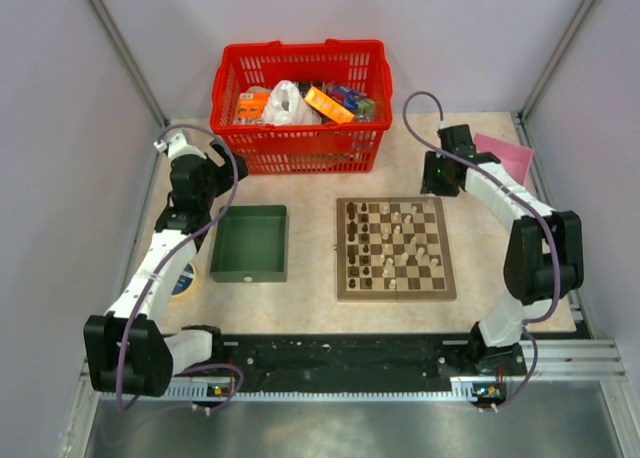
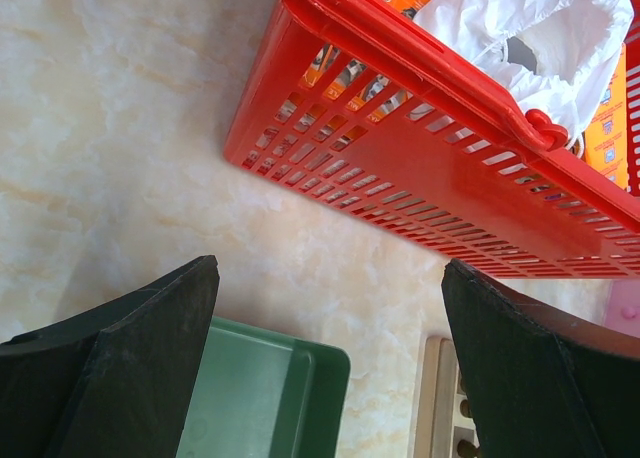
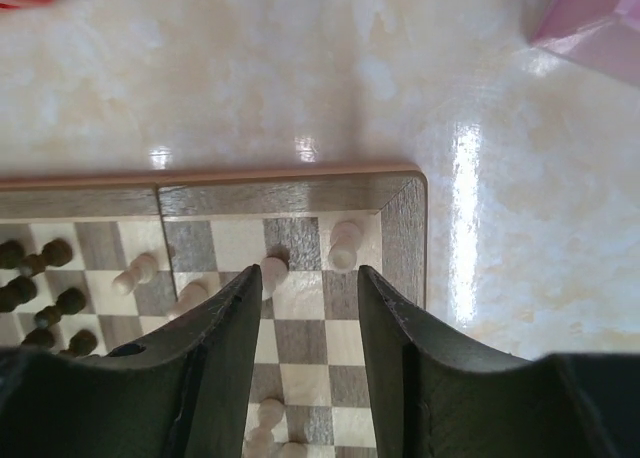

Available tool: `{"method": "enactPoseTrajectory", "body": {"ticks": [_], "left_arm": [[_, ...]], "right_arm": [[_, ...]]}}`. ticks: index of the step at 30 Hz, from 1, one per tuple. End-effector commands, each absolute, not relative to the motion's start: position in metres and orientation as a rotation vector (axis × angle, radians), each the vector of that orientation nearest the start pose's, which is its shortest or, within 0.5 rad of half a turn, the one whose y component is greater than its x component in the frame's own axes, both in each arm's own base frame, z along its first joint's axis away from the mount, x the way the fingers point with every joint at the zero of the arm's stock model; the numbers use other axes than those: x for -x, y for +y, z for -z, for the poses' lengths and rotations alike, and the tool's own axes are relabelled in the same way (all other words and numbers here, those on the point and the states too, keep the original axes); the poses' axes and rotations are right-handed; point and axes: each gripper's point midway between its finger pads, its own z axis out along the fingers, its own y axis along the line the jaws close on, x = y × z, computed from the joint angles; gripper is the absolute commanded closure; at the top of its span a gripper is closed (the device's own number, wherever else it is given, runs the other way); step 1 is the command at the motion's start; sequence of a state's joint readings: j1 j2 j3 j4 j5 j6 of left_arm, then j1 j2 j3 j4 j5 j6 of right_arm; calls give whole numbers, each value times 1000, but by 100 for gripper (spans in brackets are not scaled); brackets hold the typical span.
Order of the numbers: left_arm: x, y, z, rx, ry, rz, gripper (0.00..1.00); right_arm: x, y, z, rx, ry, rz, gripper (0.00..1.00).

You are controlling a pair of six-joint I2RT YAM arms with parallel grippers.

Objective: Set up the chess pieces on the board

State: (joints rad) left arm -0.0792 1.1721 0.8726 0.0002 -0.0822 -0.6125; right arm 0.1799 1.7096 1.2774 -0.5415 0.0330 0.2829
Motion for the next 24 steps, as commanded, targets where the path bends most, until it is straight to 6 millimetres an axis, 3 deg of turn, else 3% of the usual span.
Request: {"method": "enactPoseTrajectory", "body": {"ticks": [1, 10, 17, 24], "left_arm": [[-403, -42, -262, 535, 1727, 439, 1], [-401, -43, -260, 534, 1728, 446, 1], [-398, -40, -258, 539, 1728, 426, 1], [-397, -41, -255, 540, 1729, 439, 1]], "right_arm": [[-407, 80, -159, -124, 2396, -199, 56], [-362, 100, -151, -92, 2450, -248, 55], [-317, 78, -152, -157, 2459, -161, 53], [-267, 65, -136, -265, 2527, -144, 55]]}}
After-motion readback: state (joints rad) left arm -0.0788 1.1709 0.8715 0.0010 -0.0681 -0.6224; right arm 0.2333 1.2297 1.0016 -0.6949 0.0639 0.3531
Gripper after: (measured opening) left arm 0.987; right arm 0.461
